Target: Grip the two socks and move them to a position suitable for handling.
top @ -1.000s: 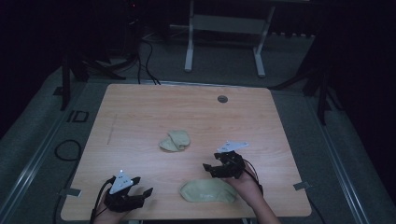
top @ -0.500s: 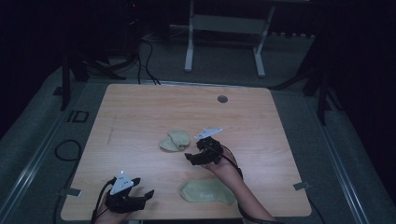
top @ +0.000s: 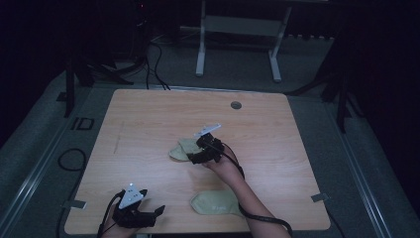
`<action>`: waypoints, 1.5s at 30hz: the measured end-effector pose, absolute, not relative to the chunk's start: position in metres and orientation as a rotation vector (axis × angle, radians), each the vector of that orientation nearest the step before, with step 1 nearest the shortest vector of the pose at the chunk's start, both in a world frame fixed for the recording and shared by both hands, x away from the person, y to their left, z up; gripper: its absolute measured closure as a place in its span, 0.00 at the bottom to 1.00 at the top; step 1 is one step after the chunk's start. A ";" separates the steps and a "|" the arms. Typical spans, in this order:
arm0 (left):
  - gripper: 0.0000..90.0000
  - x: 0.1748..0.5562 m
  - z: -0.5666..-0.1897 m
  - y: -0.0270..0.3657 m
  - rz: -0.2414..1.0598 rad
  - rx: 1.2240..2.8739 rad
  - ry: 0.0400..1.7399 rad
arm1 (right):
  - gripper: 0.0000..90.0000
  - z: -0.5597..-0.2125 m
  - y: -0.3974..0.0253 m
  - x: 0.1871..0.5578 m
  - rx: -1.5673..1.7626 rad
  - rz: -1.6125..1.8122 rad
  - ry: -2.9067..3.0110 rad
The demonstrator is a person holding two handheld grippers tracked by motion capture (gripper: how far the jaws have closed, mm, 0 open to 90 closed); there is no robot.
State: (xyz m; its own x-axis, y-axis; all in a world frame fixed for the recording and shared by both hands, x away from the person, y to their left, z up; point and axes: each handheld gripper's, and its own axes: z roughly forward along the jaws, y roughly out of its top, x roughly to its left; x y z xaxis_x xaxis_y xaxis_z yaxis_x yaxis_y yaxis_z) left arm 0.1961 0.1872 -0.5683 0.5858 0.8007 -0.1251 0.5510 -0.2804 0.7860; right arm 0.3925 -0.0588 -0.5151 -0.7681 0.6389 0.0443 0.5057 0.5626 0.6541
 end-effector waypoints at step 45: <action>0.11 0.198 -0.573 0.187 0.333 1.981 1.095 | 0.91 -0.523 -0.024 0.393 0.895 0.878 2.492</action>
State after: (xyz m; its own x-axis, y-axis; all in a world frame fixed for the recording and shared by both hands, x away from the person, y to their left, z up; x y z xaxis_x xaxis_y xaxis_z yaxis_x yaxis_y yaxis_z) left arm 0.1977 0.1870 -0.5728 0.5854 0.7963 -0.1521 0.5770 -0.2774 0.7682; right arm 0.3930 -0.0239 -0.5228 -0.7391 0.6642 -0.1119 0.4475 0.6084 0.6555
